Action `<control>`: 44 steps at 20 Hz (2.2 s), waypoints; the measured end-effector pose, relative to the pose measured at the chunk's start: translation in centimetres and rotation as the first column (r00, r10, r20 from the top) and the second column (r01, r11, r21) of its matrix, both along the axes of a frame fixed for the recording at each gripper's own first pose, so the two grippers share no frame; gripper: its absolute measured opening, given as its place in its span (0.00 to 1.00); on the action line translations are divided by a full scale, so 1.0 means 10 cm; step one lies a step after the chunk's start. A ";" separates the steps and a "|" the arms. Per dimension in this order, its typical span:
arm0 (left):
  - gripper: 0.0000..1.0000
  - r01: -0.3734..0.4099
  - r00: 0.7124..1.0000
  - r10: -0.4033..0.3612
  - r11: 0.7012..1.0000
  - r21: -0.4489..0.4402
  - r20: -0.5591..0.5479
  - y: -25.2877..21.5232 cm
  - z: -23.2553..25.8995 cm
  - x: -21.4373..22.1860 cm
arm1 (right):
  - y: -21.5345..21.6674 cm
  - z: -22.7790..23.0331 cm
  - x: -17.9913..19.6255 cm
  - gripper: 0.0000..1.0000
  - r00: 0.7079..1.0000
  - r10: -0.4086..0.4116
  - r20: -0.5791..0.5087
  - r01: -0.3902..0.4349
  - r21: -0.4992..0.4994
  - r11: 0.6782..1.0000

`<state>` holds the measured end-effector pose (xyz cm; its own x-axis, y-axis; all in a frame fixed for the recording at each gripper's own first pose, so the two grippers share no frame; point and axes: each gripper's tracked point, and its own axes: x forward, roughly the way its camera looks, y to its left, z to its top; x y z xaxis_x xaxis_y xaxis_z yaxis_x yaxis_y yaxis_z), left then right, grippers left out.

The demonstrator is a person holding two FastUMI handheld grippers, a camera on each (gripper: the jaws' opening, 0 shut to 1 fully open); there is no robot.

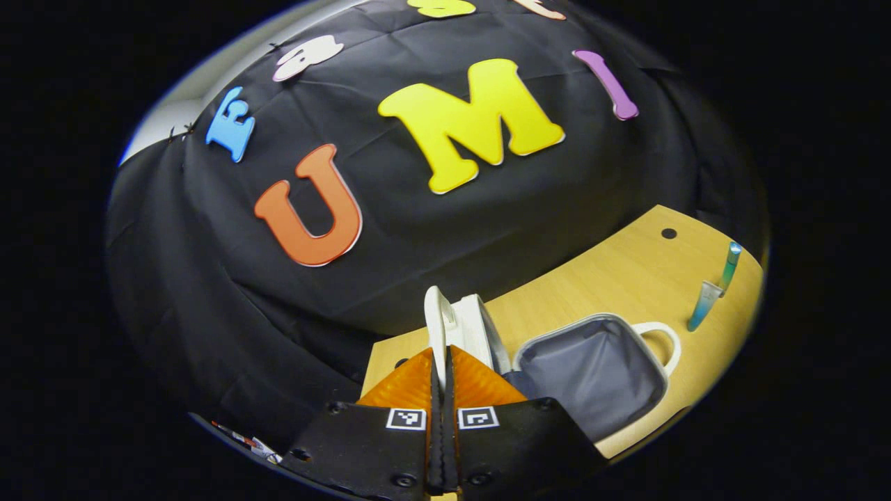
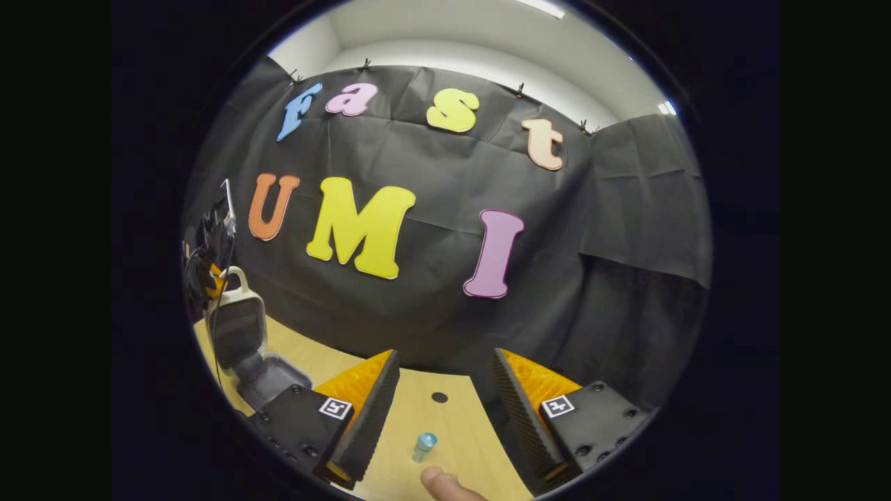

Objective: First open the suitcase, pack the skin care products into it, and then close the suitcase.

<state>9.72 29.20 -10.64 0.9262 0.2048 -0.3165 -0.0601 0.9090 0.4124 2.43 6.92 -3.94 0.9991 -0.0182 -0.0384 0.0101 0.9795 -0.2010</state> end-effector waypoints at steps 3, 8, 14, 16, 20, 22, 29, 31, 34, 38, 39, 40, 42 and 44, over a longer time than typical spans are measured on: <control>0.03 -0.082 0.996 0.082 0.997 0.005 -0.047 0.63 -0.24 -0.01 | 0.12 -0.08 -0.01 0.80 0.999 -0.009 -0.039 0.010 0.023 1.000; 0.03 -0.167 0.977 0.160 0.985 -0.034 -0.140 1.30 -0.86 -0.04 | 0.21 -0.20 -0.12 0.80 0.997 -0.040 -0.070 0.041 0.012 0.999; 0.03 -0.259 0.933 0.188 0.943 -0.207 -0.308 1.77 -1.90 -0.05 | 0.11 -0.31 -0.23 0.80 0.987 -0.107 -0.117 0.111 0.023 0.994; 0.03 -0.285 0.917 0.182 0.921 -0.265 -0.354 1.80 -2.19 -0.09 | 0.07 -0.37 -0.26 0.80 0.982 -0.129 -0.138 0.134 0.030 0.990; 0.03 -0.328 0.899 0.165 0.867 -0.376 -0.405 1.77 -2.54 -0.16 | -0.02 -0.51 -0.38 0.80 0.970 -0.169 -0.173 0.171 -0.001 0.985; 0.03 -0.323 0.899 0.145 0.857 -0.402 -0.413 1.79 -2.61 -0.18 | -0.06 -0.57 -0.45 0.80 0.964 -0.185 -0.189 0.186 -0.012 0.982; 0.43 -0.343 0.911 0.173 0.820 -0.457 -0.374 1.91 -2.54 -0.29 | 0.03 -0.67 -0.45 0.80 0.968 -0.158 -0.195 0.153 -0.043 0.987; 0.61 -0.330 0.926 0.178 0.810 -0.484 -0.334 1.84 -2.38 -0.35 | 0.10 -0.69 -0.40 0.80 0.973 -0.120 -0.196 0.114 -0.042 0.993; 1.00 -0.295 0.947 0.185 0.820 -0.490 -0.261 1.65 -2.02 -0.45 | 0.19 -0.70 -0.35 0.80 0.981 -0.060 -0.186 0.050 -0.056 0.997; 1.00 -0.194 0.978 0.128 0.843 -0.502 -0.165 1.08 -1.54 -0.48 | 0.19 -0.73 -0.29 0.80 0.983 0.011 -0.186 -0.020 -0.049 0.999; 1.00 -0.163 0.985 0.110 0.851 -0.499 -0.135 0.89 -1.41 -0.45 | 0.17 -0.74 -0.27 0.80 0.982 0.022 -0.190 -0.031 -0.045 0.998; 1.00 -0.133 0.990 0.090 0.856 -0.500 -0.109 0.71 -1.30 -0.44 | 0.13 -0.75 -0.26 0.80 0.981 0.033 -0.191 -0.041 -0.039 0.998; 1.00 -0.067 0.997 0.045 0.859 -0.507 -0.056 0.29 -1.10 -0.40 | 0.03 -0.76 -0.23 0.80 0.980 0.045 -0.192 -0.051 -0.029 0.998; 1.00 -0.009 1.000 0.001 0.861 -0.509 -0.017 -0.14 -0.93 -0.41 | -0.08 -0.80 -0.20 0.80 0.979 0.053 -0.197 -0.057 -0.016 0.998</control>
<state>5.61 27.84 -19.90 0.9197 0.0156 -0.3923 -0.0624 0.9923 -0.1069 0.39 6.08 -11.96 0.9715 0.0338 -0.2345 -0.0857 0.9729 -0.2149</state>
